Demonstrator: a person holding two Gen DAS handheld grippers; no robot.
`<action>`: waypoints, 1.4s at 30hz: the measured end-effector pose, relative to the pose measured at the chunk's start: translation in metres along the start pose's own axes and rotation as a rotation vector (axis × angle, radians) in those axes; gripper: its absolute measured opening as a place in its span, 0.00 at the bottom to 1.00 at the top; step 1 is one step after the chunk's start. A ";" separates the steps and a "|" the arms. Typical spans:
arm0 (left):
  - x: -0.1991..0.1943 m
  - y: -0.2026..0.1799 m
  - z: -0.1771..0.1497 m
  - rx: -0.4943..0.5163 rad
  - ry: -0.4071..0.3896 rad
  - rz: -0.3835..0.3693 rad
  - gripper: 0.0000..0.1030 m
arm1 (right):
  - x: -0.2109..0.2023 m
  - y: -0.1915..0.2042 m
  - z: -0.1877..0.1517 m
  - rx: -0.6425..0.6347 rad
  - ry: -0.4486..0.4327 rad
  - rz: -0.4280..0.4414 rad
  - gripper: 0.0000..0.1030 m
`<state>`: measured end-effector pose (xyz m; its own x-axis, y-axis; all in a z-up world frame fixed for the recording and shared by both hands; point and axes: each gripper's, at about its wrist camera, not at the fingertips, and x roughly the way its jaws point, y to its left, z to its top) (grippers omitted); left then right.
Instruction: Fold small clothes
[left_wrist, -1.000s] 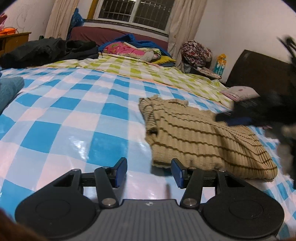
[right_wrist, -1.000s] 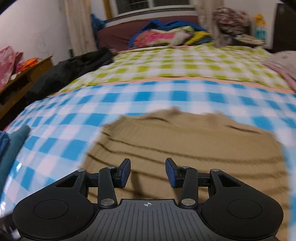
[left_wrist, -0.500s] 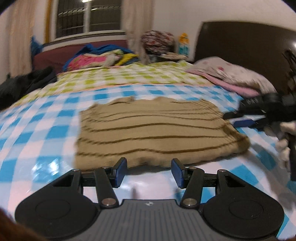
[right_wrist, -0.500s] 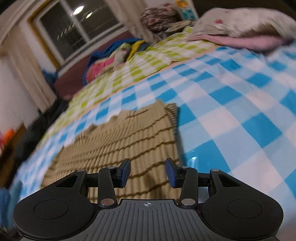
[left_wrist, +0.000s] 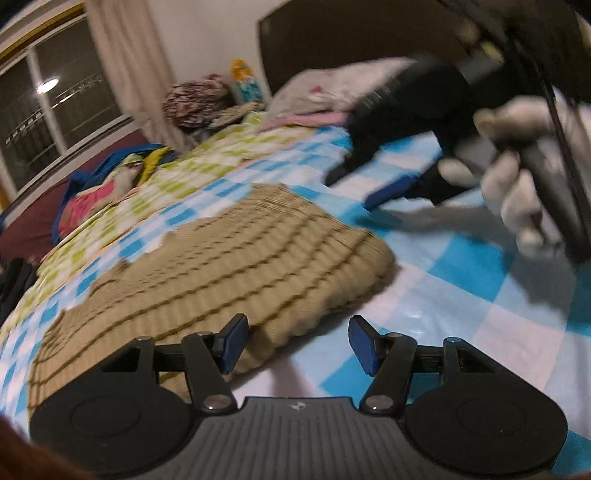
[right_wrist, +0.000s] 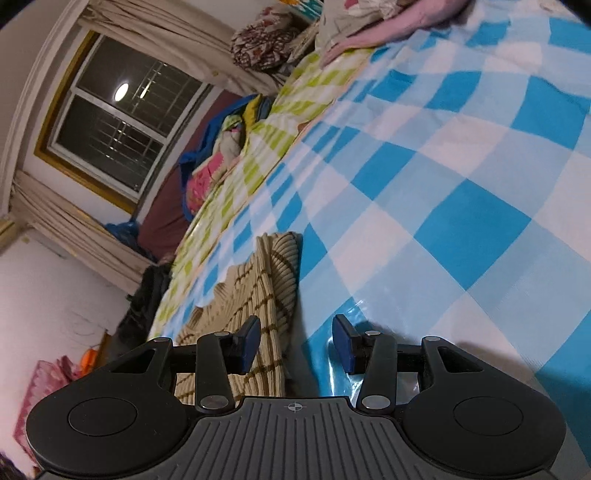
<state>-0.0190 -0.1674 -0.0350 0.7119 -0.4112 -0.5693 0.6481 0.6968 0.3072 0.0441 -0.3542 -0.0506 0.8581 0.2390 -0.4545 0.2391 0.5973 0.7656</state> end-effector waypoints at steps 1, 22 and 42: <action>0.003 -0.005 0.000 0.020 -0.006 0.008 0.64 | 0.000 -0.001 0.000 0.003 0.005 0.005 0.42; 0.041 -0.047 0.032 0.209 -0.106 0.095 0.59 | 0.003 -0.016 0.003 0.072 0.026 0.039 0.44; 0.019 0.002 0.046 -0.140 -0.068 -0.064 0.18 | 0.015 -0.020 0.007 0.126 0.059 0.123 0.50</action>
<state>0.0085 -0.2011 -0.0102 0.6897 -0.4931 -0.5302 0.6523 0.7409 0.1596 0.0553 -0.3675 -0.0693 0.8571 0.3508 -0.3773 0.1926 0.4610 0.8663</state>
